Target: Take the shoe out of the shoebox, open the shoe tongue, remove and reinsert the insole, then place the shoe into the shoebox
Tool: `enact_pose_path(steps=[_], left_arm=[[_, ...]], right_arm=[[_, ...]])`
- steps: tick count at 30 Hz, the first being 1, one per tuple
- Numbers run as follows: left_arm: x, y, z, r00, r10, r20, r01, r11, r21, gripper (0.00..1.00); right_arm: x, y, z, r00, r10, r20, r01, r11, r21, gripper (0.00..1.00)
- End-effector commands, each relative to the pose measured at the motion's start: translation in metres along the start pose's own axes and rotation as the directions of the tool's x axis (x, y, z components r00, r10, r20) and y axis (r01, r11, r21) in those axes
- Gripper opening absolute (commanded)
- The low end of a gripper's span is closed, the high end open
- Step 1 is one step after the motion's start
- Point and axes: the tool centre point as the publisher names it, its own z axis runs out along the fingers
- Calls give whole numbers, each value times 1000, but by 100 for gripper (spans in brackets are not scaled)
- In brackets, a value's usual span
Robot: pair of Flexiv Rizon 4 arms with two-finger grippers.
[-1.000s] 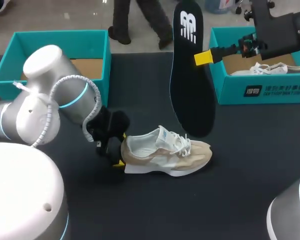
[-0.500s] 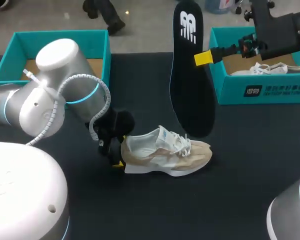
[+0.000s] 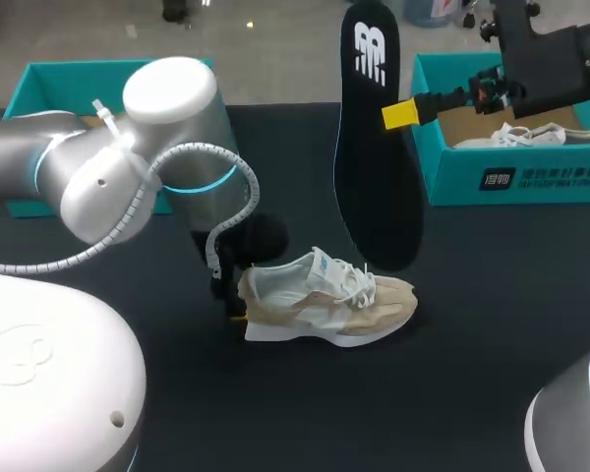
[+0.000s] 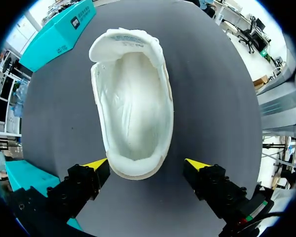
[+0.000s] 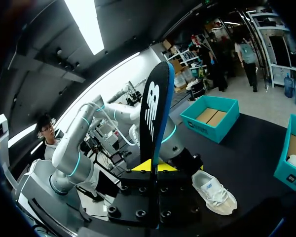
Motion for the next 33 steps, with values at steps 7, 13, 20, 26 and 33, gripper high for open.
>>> enact_pose_path(steps=[7,13,20,26,33], left_arm=[[1,-2,-2,1000,0,3,0,1000,-19,100],[-2,-2,-3,1000,1,2,-1,1000,-9,100],[-13,-10,-22,999,23,-34,-20,997,80,100],[-29,-27,-26,998,53,-27,-50,994,99,100],[-46,-58,-19,995,91,-32,-87,991,106,100]], right_arm=[[-1,2,3,1000,1,1,-1,1000,5,0],[-1,2,3,1000,1,1,-1,1000,5,0],[-1,2,3,1000,1,1,-1,1000,5,0],[-1,2,3,1000,1,1,-1,1000,5,0],[-1,2,3,1000,1,1,-1,1000,5,0]])
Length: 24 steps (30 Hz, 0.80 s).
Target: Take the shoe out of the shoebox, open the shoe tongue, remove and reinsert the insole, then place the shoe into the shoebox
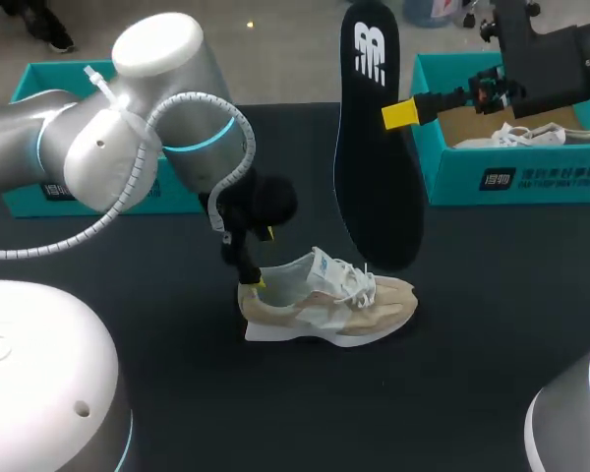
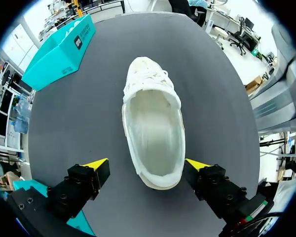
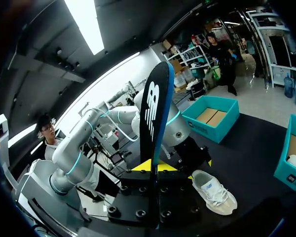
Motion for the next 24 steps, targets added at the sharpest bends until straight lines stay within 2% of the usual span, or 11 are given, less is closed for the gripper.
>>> enact_pose_path(steps=[1,11,13,20,24], left_arm=[[-18,-22,15,1000,14,-28,-15,1000,-21,100],[-34,-44,38,999,17,-48,-18,1000,-11,100],[-35,-46,43,998,18,-52,-19,1000,-12,95],[-36,-52,58,998,18,-53,-19,999,-28,93],[-35,-51,65,999,5,-44,-6,1000,-28,83]], right_arm=[[-1,2,3,1000,1,1,-1,1000,4,0],[-1,2,3,1000,1,1,-1,1000,4,0],[-1,2,3,1000,1,1,-1,1000,4,0],[-1,2,3,1000,1,1,-1,1000,4,0],[-1,2,3,1000,1,1,-1,1000,4,0]])
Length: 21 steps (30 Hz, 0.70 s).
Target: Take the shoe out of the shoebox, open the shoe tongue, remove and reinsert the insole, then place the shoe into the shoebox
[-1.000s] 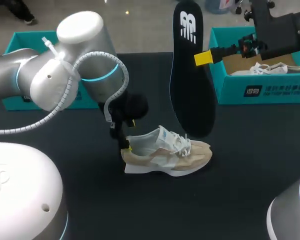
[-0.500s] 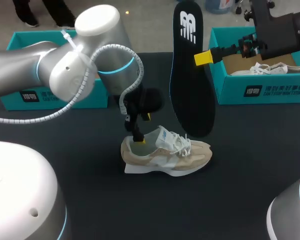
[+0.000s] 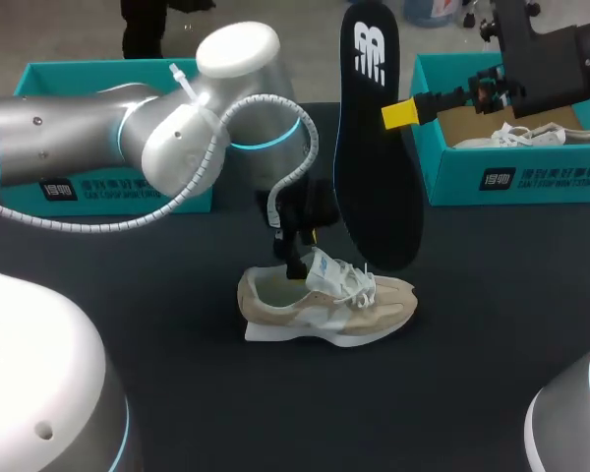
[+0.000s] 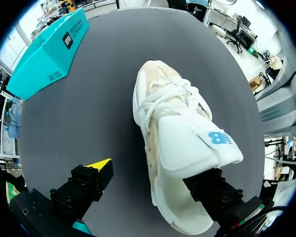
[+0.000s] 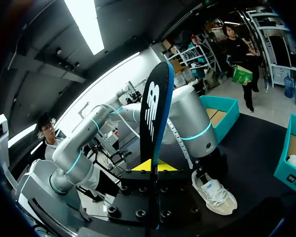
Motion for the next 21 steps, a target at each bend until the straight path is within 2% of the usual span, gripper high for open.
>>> enact_pose_path(steps=[1,5,8,9,10,11,21], left_arm=[[-1,-2,12,1000,-12,6,12,1000,-1,81],[0,1,17,1000,-25,1,25,1000,-1,47],[2,2,18,1000,-30,-2,30,1000,4,38],[3,3,18,1000,-31,-3,31,999,6,25],[3,3,19,999,-33,-5,33,999,8,5],[4,3,20,999,-33,-6,33,999,8,0],[7,3,22,999,-38,-13,39,999,2,0]], right_arm=[[-1,2,3,1000,1,1,-1,1000,4,0],[-1,2,3,1000,1,1,-1,1000,4,0],[-1,2,3,1000,1,1,-1,1000,4,0],[-1,2,3,1000,1,1,-1,1000,4,0],[-1,2,3,1000,1,1,-1,1000,4,0],[-1,2,3,1000,1,1,-1,1000,4,0],[-1,2,3,1000,1,1,-1,1000,4,0]])
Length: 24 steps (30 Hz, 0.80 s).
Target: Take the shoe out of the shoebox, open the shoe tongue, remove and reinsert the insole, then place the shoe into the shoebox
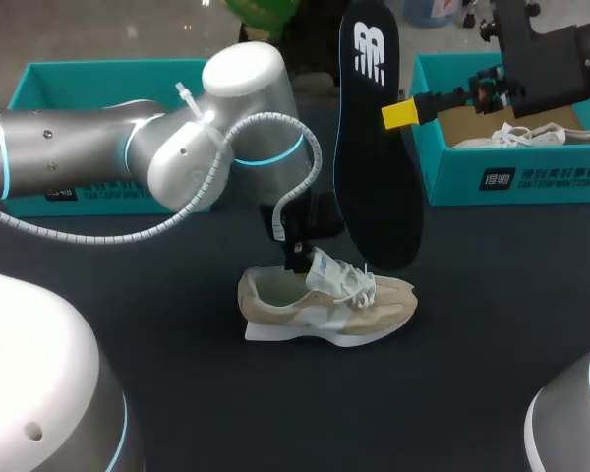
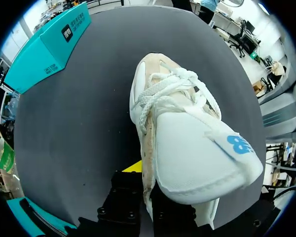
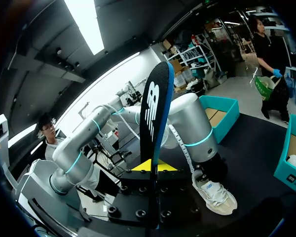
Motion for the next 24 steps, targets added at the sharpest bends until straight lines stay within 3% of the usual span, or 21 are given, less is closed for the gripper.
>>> enact_pose_path(steps=[1,12,17,18,20,24], left_arm=[[0,0,1,1000,1,0,-1,1000,-1,0],[0,0,1,1000,1,0,-1,1000,-1,0],[-7,1,-15,976,201,-84,-202,979,-5,0],[-9,-1,-17,944,281,-172,-287,958,-11,0],[-6,-4,-19,905,379,-192,-379,924,37,0],[-3,-9,-23,739,579,-344,-579,807,114,0]], right_arm=[[-1,2,2,1000,1,1,-1,1000,4,0],[-1,2,2,1000,1,1,-1,1000,4,0],[-1,2,2,1000,1,1,-1,1000,4,0],[-1,2,2,1000,1,1,-1,1000,4,0],[-1,2,2,1000,1,1,-1,1000,4,0],[-1,2,2,1000,1,1,-1,1000,4,0]])
